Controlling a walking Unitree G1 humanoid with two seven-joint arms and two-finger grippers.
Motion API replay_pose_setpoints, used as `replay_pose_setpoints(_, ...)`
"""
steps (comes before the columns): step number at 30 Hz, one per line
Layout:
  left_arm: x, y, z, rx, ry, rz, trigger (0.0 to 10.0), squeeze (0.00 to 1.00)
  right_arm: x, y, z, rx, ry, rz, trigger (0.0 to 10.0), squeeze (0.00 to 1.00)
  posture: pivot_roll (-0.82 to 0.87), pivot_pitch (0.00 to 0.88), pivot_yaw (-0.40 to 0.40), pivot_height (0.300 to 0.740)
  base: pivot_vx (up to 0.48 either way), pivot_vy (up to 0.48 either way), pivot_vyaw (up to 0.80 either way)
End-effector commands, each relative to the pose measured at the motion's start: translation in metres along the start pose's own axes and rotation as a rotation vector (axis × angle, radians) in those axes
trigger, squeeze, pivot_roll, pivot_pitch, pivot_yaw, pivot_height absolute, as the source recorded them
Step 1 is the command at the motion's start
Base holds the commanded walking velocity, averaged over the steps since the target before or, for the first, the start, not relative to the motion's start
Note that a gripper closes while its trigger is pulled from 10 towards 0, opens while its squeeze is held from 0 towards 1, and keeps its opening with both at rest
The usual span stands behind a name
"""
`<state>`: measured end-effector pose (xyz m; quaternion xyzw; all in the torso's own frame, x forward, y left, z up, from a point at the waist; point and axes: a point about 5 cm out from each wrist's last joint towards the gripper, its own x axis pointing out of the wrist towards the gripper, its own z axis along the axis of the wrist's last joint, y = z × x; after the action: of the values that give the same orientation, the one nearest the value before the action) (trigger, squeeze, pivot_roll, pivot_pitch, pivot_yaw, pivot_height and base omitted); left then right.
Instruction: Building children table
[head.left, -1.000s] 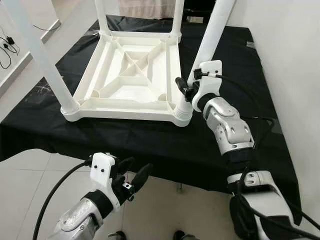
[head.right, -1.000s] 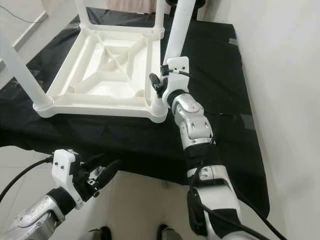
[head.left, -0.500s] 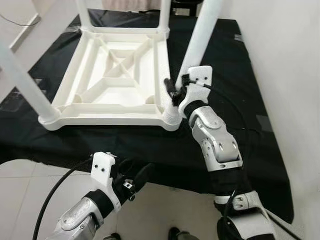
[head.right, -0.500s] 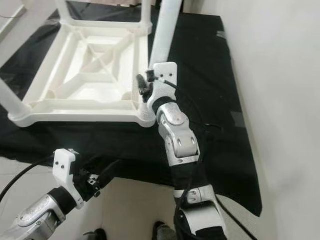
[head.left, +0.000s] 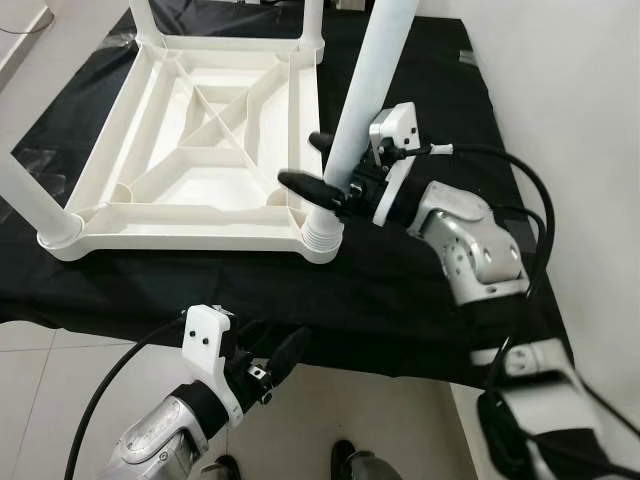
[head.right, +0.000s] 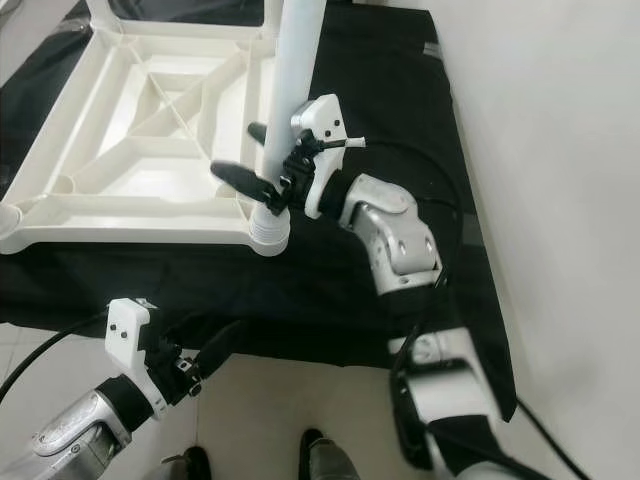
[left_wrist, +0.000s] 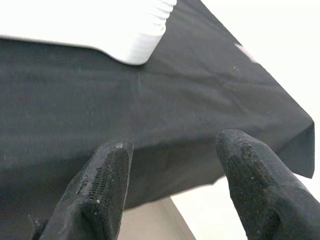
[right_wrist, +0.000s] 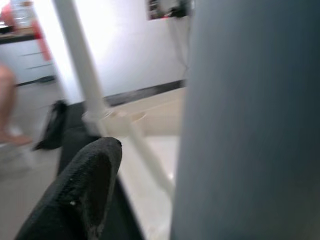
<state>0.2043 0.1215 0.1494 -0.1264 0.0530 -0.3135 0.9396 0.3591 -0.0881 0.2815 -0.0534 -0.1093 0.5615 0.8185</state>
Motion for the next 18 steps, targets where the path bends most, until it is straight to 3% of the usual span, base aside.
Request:
replay_pose_setpoints(1,-0.003,-0.005,-0.001,-0.011,0.01,-0.016,10.0,0.0,0.008,0.008,-0.005,0.016,0.001,0.103,4.7,0.0,0.03,0.34,-0.082,0.74,0.0,0.0,0.0)
replay_pose_setpoints(2,-0.004,-0.005,-0.001,-0.013,0.011,-0.017,10.0,0.0,0.008,0.007,-0.005,0.032,-0.004,0.117,0.0,0.0,0.04,0.345,-0.08,0.74,0.0,0.0,0.0)
replay_pose_setpoints(8,-0.008,-0.009,-0.001,-0.025,0.015,-0.023,10.0,0.0,0.005,0.003,-0.008,0.07,0.001,0.212,0.0,0.0,0.04,0.358,-0.072,0.74,0.0,0.0,0.0)
replay_pose_setpoints(15,-0.011,-0.011,-0.001,-0.042,0.016,-0.034,10.0,0.0,-0.004,-0.004,-0.012,0.085,0.0,0.17,0.0,0.0,0.03,0.364,-0.07,0.74,0.0,0.0,0.0)
replay_pose_setpoints(16,-0.011,-0.012,-0.001,-0.044,0.016,-0.035,10.0,0.0,-0.009,-0.006,-0.017,0.067,0.037,0.098,0.0,0.0,0.02,0.368,-0.077,0.74,0.0,0.0,0.0)
replay_pose_setpoints(17,-0.011,-0.012,-0.001,-0.046,0.016,-0.035,10.0,0.0,-0.012,-0.009,-0.026,0.071,0.088,-0.064,0.0,0.0,0.01,0.372,-0.091,0.74,0.0,0.0,0.0)
replay_pose_setpoints(18,-0.011,-0.012,-0.001,-0.046,0.016,-0.035,10.0,0.0,-0.012,-0.009,-0.026,0.071,0.088,-0.064,0.0,0.0,0.01,0.372,-0.091,0.74,0.0,0.0,0.0)
